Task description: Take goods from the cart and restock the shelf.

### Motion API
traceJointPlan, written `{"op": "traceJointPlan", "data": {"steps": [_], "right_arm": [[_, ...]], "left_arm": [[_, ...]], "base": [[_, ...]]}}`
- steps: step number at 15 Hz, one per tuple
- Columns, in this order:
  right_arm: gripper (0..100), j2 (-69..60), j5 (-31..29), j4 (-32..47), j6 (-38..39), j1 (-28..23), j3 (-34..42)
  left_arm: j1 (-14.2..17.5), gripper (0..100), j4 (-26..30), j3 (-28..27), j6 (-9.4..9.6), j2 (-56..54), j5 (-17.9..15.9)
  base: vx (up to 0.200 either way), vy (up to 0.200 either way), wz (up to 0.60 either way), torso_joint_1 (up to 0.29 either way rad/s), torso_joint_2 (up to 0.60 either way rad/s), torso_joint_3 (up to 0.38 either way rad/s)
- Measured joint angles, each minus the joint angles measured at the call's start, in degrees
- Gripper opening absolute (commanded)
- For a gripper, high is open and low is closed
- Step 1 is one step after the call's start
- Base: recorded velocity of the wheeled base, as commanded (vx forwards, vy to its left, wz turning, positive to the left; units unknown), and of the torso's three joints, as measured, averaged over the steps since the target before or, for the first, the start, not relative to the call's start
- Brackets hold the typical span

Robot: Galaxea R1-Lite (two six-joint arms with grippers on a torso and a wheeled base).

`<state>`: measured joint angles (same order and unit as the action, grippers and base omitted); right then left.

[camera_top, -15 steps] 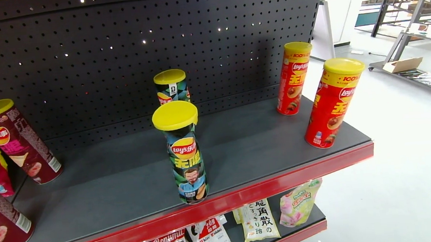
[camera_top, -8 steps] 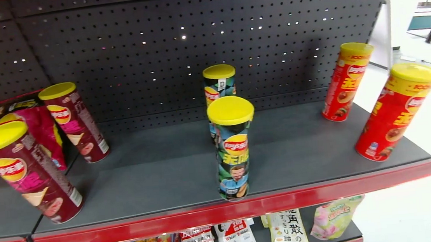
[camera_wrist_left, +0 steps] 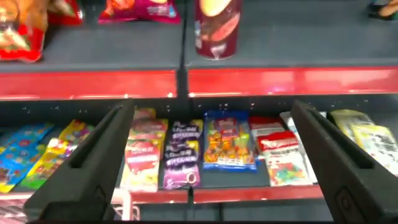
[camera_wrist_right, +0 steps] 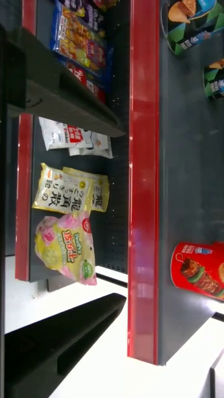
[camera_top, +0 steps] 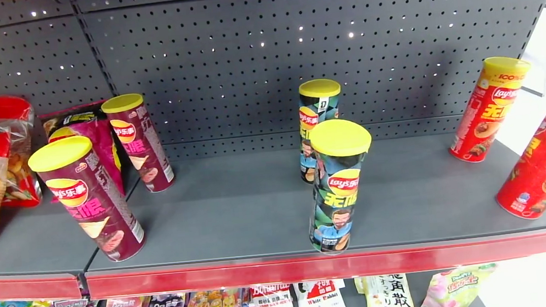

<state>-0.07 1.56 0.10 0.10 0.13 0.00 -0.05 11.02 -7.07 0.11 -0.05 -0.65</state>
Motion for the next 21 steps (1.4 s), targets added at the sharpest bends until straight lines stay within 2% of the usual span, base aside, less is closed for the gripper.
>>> {"op": "traceJointPlan", "data": {"steps": [1,2,4,5,6,7,8,9,10,11,13,14,16,21], "right_arm": [[100,0.0,0.05,0.0,-0.1,0.0,0.0],[100,0.02,0.05,0.0,-0.12,0.07,0.0],[100,0.0,0.07,0.0,-0.1,0.0,0.0],[100,0.0,0.07,0.0,-0.1,0.0,0.0],[100,0.02,0.07,0.0,-0.1,0.05,0.0],[100,0.02,0.07,0.0,-0.1,0.0,0.0],[100,0.02,0.1,0.0,-0.1,0.0,0.0],[100,0.0,0.07,0.0,-0.1,0.0,0.0],[100,0.0,0.07,-0.02,-0.1,0.0,0.0],[100,0.0,0.1,0.0,-0.02,0.0,0.0],[100,0.02,0.18,0.01,-0.07,0.0,0.0],[100,0.02,0.18,0.0,-0.02,0.02,0.0],[100,0.02,0.18,0.0,-0.07,0.07,0.0],[100,0.17,1.67,-0.54,0.61,0.11,-0.38]], "left_arm": [[0.05,100,-2.33,0.79,0.07,-0.02,1.68],[0.07,100,-5.14,1.9,0.22,-0.05,1.93],[0.05,100,-14.02,4.84,0.29,-0.05,-0.96],[0.05,100,-14.24,5.95,0.6,-0.05,-2.47],[0.1,100,-14.02,6.5,1.8,-0.05,-2.22],[0.07,100,-14.03,6.78,2.68,-0.05,0.67],[0.07,100,-13.99,6.91,1.74,-0.05,5.13],[0.1,100,-13.89,7.0,-1.89,-0.05,7.56],[0.1,100,-13.78,7.02,-3.55,-0.05,8.5],[0.1,100,-13.7,7.02,-1.45,-0.05,6.52],[0.1,100,-10.59,7.09,0.71,-0.05,0.21],[0.1,100,-10.92,7.07,1.0,-0.05,-0.44],[0.07,100,-10.97,7.07,-0.16,-0.05,0.4],[0.05,100,-11.0,7.07,-0.11,-0.05,0.46]], "base": [[0.0,0.0,0.0,0.0,0.0,0.0],[0.0,0.0,0.0,0.0,0.0,0.0],[0.0,0.0,0.0,0.0,0.0,0.0],[0.0,0.0,0.0,0.0,0.0,0.0],[0.0,0.0,0.0,0.0,0.0,0.0],[0.0,0.0,0.0,0.0,0.0,0.0],[0.0,0.0,0.0,0.0,0.0,0.0],[0.0,0.0,0.0,0.0,0.0,0.0],[0.0,0.0,0.0,0.0,0.0,0.0],[0.0,0.0,0.0,0.0,0.0,0.0],[0.0,0.0,0.0,0.0,0.0,0.0],[0.0,0.0,0.0,0.0,0.0,0.0],[0.0,0.0,0.0,0.0,0.0,0.0],[0.0,0.0,0.0,0.0,0.0,0.0]]}}
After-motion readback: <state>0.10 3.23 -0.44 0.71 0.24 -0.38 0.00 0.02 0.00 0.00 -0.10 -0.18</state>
